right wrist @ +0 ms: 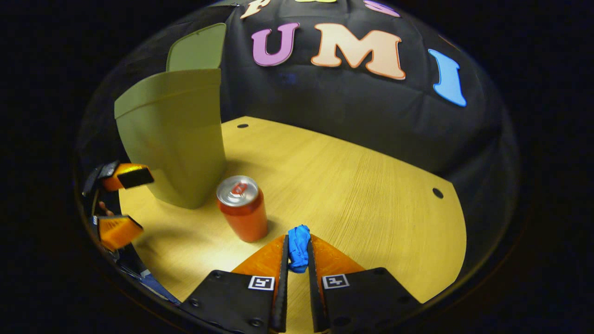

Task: Press the lid of the desktop garbage bin to open it, pick up the crumpled paper on the desktop and throw it into the bin, then pick up the pop can on the desktop and drop it into the bin, and finally close the garbage bin lid.

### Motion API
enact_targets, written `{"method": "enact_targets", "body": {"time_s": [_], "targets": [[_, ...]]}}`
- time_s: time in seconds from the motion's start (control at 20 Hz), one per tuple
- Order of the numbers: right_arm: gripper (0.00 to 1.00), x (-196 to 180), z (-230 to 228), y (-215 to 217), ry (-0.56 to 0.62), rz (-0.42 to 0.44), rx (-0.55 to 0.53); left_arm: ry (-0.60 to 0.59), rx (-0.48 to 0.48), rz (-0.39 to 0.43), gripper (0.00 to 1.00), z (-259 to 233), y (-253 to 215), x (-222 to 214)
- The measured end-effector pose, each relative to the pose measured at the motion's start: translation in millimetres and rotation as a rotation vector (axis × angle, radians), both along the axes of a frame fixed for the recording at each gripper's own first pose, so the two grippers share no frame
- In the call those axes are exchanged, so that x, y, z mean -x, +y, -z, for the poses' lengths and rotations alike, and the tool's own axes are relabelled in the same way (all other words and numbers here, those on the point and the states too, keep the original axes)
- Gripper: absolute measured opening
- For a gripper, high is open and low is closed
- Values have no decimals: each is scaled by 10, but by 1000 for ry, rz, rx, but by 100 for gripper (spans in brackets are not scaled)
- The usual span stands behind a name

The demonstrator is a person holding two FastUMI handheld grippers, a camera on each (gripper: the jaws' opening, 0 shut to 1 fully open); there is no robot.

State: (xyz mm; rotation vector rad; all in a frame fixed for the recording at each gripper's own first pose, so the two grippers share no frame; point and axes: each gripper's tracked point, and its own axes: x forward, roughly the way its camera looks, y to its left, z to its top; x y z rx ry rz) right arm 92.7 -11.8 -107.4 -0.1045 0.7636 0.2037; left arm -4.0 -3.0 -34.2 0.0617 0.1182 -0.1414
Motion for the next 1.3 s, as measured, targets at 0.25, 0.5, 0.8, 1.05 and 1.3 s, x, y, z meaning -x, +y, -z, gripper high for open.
{"method": "enact_targets", "body": {"time_s": [0.25, 0.5, 0.8, 1.05, 1.3], "targets": [[21, -444, -1025, 438, -191, -70, -29, 13, -5, 25, 94, 5, -69, 48], [23, -1024, -1861, 1181, -333, -163, -125, 10, -18, 14, 94, -18, -9, 70], [23, -1439, -2332, 2226, -411, -289, -265, 27, 8, -5, 94, 41, 69, 43], [25, -1550, -2168, 2704, -380, -347, -293, 22, 2, -20, 94, 16, 131, 49], [54, -1545, -2055, 2801, -337, -370, -317, 5, 10, -16, 94, -25, 99, 35]]}}
